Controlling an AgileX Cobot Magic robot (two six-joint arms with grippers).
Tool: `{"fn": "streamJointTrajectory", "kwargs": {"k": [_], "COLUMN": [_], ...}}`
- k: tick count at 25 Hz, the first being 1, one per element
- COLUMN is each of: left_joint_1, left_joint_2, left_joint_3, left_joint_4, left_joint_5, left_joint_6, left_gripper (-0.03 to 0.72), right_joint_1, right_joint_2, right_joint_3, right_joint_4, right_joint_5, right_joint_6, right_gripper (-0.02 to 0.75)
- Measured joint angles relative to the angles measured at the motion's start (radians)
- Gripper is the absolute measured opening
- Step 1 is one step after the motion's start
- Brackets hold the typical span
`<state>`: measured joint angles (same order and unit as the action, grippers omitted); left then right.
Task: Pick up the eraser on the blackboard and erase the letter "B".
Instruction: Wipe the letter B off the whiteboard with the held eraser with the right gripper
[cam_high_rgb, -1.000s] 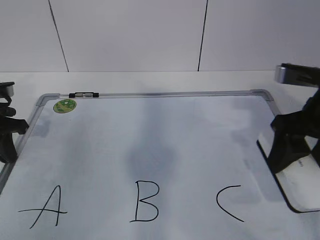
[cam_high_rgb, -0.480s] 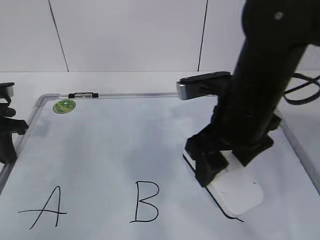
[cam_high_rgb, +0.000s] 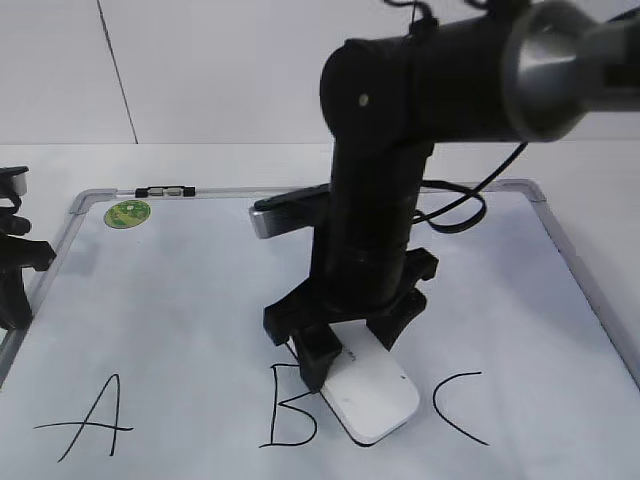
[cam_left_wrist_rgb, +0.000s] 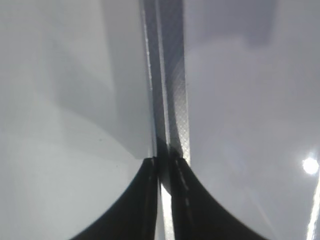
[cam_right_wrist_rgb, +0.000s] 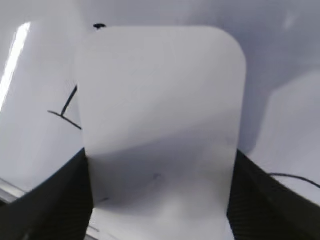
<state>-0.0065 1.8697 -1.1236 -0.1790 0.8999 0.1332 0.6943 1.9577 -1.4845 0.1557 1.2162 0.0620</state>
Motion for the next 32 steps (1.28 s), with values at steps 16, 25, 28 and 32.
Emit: {"fn": "streamJointTrajectory", "kwargs": {"k": [16,25,28,32], "left_joint_1": [0.000,0.000,0.000,0.000], "left_joint_2": [0.000,0.000,0.000,0.000], "left_joint_3": [0.000,0.000,0.000,0.000], "left_joint_4": [0.000,0.010,0.014,0.016], "left_joint_5": [0.002,0.009,0.016,0.022], "left_joint_6": [0.000,0.000,0.000,0.000], "left_gripper": [0.043,0.046,0.046,0.046], "right_joint_1": [0.029,0.165,0.205,0.258], "right_joint_2": [0.188,0.194,0.194,0.194], "right_joint_3": [-0.122,-0.140,-0.140,-0.140], "right_joint_4": [-0.020,-0.045,-0.045,-0.043], "right_joint_5": [0.077,0.062,0.057,0.054], "right_joint_6": [0.007,0.013,0.013,0.013], "right_gripper": [0.529,0.529,0.529,0.529]}}
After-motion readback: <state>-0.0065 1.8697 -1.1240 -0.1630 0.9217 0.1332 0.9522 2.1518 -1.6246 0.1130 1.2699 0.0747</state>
